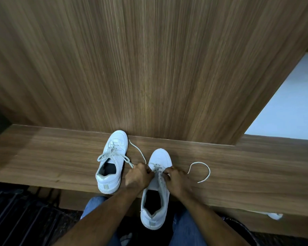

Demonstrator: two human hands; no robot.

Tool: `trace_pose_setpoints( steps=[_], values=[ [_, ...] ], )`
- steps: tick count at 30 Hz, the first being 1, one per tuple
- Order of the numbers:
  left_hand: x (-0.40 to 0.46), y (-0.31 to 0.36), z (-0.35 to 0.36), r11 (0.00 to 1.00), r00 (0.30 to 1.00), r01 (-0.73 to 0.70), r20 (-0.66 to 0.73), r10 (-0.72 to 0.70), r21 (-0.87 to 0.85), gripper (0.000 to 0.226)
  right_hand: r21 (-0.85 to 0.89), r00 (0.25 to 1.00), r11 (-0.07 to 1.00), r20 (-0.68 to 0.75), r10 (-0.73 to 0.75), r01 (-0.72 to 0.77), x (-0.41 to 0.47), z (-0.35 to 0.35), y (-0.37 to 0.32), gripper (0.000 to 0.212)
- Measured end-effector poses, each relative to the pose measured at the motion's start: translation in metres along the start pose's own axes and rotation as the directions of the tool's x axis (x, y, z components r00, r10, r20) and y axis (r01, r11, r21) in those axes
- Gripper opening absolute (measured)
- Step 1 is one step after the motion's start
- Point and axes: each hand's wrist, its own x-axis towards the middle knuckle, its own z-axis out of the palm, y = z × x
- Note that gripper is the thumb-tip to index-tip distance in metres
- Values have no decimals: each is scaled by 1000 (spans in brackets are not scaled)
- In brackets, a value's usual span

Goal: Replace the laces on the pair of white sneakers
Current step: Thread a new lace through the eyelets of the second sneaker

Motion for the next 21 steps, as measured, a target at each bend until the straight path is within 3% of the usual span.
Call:
trace_pose_setpoints(
  steps=[6,9,12,14,15,18,21],
  values=[
    [1,-1,-1,1000,1000,-7,15,7,-23,26,405,928,881,-163,334,-245,12,-47,37,23],
    [0,1,0,999,1000,-11,29,12,-32,26,304,940,913,-116,320,-273,9,-49,51,20],
    [4,-11,1,974,996,-13,82,32,-228,36,231,979,955,-34,202,-189,5,-36,49,31],
    [6,-22,2,939,984,-46,147,101,-341,26,96,997,992,22,79,-80,2,-28,41,42],
    [6,-27,2,942,974,-71,179,136,-328,17,38,999,999,46,27,-29,0,-24,36,43],
    [5,-34,2,963,961,-154,195,198,-222,23,-16,996,998,77,-52,53,-5,-12,16,34],
    [-2,-26,-3,973,966,-202,139,216,-109,27,-36,999,999,25,-23,24,-8,-1,4,23]
  ],
)
